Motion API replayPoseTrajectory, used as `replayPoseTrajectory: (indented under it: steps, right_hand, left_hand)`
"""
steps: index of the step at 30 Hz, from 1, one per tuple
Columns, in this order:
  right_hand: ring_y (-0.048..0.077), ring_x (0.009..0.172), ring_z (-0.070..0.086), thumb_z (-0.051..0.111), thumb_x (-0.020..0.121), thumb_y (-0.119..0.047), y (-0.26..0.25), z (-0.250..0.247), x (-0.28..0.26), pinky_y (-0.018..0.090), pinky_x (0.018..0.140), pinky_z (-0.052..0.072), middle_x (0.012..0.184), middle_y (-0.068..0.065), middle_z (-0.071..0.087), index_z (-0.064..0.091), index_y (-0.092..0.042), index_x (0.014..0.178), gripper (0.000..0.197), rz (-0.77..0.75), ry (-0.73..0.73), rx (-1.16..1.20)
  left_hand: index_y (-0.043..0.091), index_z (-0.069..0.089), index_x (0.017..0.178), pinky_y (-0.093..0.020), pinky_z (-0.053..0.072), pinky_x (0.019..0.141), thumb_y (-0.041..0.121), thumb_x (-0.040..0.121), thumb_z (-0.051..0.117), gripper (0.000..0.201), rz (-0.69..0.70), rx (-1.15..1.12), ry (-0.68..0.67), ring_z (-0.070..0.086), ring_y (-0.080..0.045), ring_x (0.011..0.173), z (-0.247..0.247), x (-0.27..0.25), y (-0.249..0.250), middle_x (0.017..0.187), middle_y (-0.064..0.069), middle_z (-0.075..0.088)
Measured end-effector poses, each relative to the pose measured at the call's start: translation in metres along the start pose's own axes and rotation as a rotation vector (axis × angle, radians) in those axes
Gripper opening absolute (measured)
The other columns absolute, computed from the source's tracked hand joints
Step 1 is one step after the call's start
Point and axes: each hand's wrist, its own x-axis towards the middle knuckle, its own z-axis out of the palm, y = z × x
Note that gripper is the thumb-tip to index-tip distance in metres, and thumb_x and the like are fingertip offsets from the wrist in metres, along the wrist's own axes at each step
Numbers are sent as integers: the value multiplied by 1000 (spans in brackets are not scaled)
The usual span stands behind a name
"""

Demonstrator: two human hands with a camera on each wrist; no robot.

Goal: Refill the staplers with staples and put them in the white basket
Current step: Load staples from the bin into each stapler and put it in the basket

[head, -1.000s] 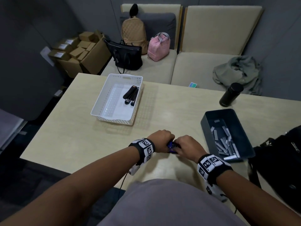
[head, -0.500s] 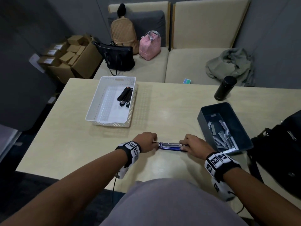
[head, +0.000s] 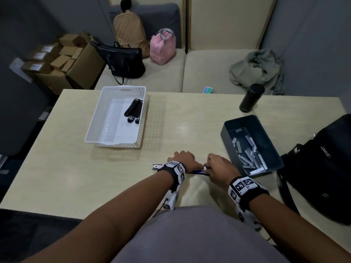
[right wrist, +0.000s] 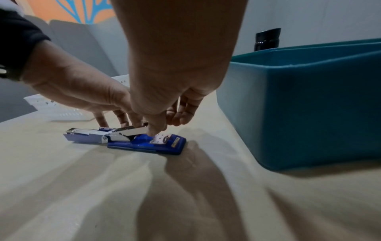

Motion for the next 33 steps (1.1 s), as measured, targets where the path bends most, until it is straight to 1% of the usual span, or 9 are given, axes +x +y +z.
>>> replayPoseTrajectory:
  steps: [3,8,13,16,20,24,29,31,33]
  right_hand:
    - [18,57,49,63,83,-18,3,5,5,24,45,26,64,-5,50,42,-17,77,22,-45,14,-84]
    - [25,79,59,62,86,-24,10,15,11,34,62,43,85,5,57,62,-11,77,15,-209,9,-293]
    - [28,80,60,67,86,-25,14,20,4,36,59,46,89,9,59,69,-5,81,21,-273,92,-315]
    - [27,88,60,57,91,-29,12,17,3,36,66,47,99,8,58,68,-9,96,23,-227,27,-316]
    - [22,94,59,57,85,-18,14,3,6,36,76,52,100,2,59,67,-18,107,24,-186,-22,-141]
    - [9,79,59,60,81,-4,13,-29,9,23,76,52,88,-5,63,72,-15,107,30,-216,307,239]
    - [19,77,61,55,85,-4,34,-82,25,23,72,48,92,8,65,72,-7,99,23,-35,802,406]
    - [27,84,65,53,85,-5,58,-90,36,27,79,49,96,13,69,72,-7,100,24,144,761,366]
    - [33,94,66,55,82,-6,82,-87,44,30,88,49,100,16,71,72,-8,96,23,337,520,321]
  left_hand:
    - [25,69,90,-46,45,94,56,61,67,43,-46,-21,21,49,-28,111,-7,1,-9,106,-1,64]
    - [28,67,77,-46,46,92,51,57,70,31,-128,-74,38,50,-26,104,-12,-1,-35,95,2,67]
    - [22,74,74,-37,61,74,38,58,71,23,-81,-209,-8,68,-24,82,-14,-1,-37,78,1,73]
    - [19,77,77,-29,57,65,30,62,70,20,-55,-232,-5,70,-23,75,-15,-2,-36,78,-3,75]
    - [16,77,74,-24,48,58,29,62,70,19,-63,-241,9,65,-23,66,-14,-1,-37,75,-5,75]
    - [17,79,75,-21,47,57,30,62,73,20,-71,-242,-12,61,-19,62,-15,4,-37,66,0,70]
    - [16,80,75,-22,47,59,29,65,73,18,-68,-254,-12,60,-20,61,-13,5,-36,64,1,67]
    - [15,80,74,-21,45,56,27,66,73,16,-66,-259,-6,59,-20,60,-14,4,-36,61,1,65]
    - [14,80,75,-20,44,55,26,67,72,16,-63,-265,-2,59,-20,60,-15,4,-36,61,1,65]
